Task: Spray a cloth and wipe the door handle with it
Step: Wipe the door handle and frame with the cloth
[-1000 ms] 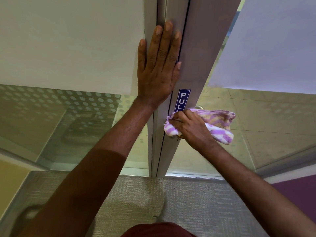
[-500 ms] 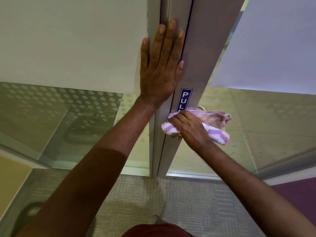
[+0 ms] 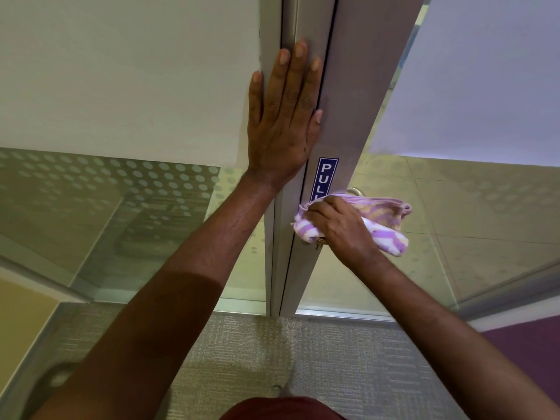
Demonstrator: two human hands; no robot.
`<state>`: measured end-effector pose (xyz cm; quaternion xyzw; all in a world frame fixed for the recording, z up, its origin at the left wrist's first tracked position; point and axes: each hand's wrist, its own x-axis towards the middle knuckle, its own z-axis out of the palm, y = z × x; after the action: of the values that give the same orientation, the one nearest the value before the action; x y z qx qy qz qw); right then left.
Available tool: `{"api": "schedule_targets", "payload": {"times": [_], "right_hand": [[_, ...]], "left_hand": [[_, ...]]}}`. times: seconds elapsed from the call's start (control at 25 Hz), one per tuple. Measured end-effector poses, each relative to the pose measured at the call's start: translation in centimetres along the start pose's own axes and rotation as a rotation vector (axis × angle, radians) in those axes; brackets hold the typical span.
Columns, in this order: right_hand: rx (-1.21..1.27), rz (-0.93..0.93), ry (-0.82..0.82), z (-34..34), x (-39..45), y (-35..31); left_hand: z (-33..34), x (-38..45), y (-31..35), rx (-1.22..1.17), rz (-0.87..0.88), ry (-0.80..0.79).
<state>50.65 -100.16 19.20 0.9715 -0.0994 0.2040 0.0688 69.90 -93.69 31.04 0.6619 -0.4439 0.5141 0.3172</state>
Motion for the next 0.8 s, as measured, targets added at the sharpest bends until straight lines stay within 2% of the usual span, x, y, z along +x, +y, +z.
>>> {"api": "schedule_targets", "payload": {"times": [0.08, 0.2, 0.56, 0.8], "right_hand": [[0.041, 0.103, 0.06, 0.0, -1.0, 0.2], [0.054, 0.18, 0.03, -0.2, -0.5, -0.6], [-0.132, 0.019, -0.104, 0.2, 1.4, -2.3], [0.091, 0.294, -0.07, -0.6, -0.7, -0.5]], "left_hand": [[0.2, -0.1, 0.0, 0.002, 0.003, 0.012], [0.4, -0.1, -0.1, 0.003, -0.007, 0.016], [0.5, -0.1, 0.1, -0.002, -0.008, 0.028], [0.5, -0.1, -0.1, -0.012, -0.008, 0.034]]}}
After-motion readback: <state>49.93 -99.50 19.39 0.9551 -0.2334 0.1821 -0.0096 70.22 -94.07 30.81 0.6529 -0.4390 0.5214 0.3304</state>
